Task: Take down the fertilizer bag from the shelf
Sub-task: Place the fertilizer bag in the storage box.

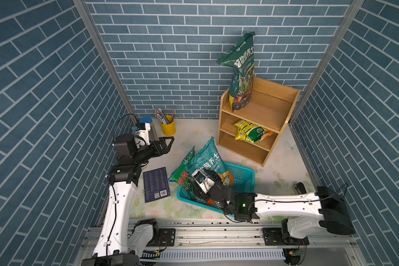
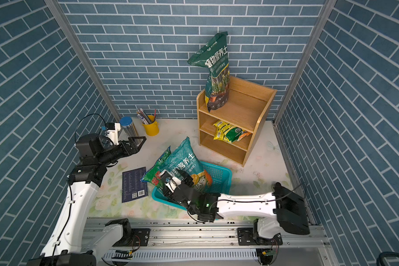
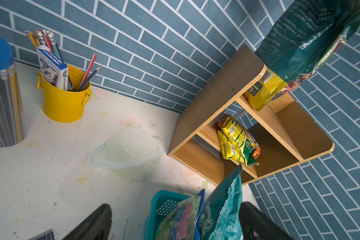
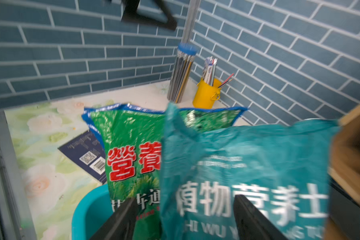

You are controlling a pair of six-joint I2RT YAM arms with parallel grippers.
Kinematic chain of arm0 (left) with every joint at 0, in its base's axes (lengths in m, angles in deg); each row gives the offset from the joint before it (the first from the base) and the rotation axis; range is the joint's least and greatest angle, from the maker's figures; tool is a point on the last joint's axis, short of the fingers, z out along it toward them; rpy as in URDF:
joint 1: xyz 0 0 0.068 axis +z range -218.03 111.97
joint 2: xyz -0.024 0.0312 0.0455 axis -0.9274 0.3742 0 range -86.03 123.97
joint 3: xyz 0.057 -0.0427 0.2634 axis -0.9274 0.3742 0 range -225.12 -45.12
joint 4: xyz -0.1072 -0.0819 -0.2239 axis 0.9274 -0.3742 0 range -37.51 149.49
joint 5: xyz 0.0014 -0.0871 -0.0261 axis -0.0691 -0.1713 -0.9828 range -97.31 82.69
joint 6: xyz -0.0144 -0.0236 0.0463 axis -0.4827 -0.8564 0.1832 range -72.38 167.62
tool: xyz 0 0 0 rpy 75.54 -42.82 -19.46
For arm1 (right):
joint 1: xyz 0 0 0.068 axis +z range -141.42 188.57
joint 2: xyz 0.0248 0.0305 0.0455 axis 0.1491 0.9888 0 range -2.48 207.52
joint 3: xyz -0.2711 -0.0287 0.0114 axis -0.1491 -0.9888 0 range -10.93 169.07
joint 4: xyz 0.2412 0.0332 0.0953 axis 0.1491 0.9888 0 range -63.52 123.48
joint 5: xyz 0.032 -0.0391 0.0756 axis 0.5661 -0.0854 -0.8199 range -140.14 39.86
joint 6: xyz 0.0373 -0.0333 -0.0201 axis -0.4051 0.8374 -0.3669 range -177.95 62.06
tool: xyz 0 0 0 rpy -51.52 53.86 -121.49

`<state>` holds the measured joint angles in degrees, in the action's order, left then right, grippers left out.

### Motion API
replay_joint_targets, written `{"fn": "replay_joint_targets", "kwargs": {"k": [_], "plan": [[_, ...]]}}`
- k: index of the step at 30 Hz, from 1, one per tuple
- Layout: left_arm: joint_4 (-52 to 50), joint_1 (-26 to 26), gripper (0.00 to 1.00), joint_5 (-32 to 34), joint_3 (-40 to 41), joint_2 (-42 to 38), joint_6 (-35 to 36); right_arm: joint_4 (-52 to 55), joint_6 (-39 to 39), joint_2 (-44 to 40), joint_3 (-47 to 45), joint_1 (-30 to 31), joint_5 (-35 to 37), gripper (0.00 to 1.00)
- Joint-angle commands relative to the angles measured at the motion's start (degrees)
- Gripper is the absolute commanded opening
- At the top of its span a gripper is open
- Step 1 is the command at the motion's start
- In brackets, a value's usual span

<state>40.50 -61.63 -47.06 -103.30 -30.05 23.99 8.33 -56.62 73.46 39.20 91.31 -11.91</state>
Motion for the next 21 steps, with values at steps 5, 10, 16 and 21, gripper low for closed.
{"fn": "replay_joint_targets", "kwargs": {"k": [5, 10, 16, 21], "plan": [[0.85, 0.29, 1.00, -0.48, 0.78, 0.08, -0.14, -1.94, -11.47, -23.24, -11.30, -6.29, 14.10, 0.60], [0.71, 0.29, 1.00, -0.41, 0.69, 0.08, -0.10, 15.05, -27.69, -19.58, -7.21, -17.77, 9.03, 0.32], [0.75, 0.29, 1.00, -0.50, 0.68, 0.08, -0.15, 24.25, -41.51, -11.30, -7.03, -19.54, 5.18, 0.16], [0.63, 0.24, 1.00, -0.25, 0.60, 0.09, -0.01, 25.08, -43.88, -5.95, -6.05, -19.52, 0.88, 0.09]]}}
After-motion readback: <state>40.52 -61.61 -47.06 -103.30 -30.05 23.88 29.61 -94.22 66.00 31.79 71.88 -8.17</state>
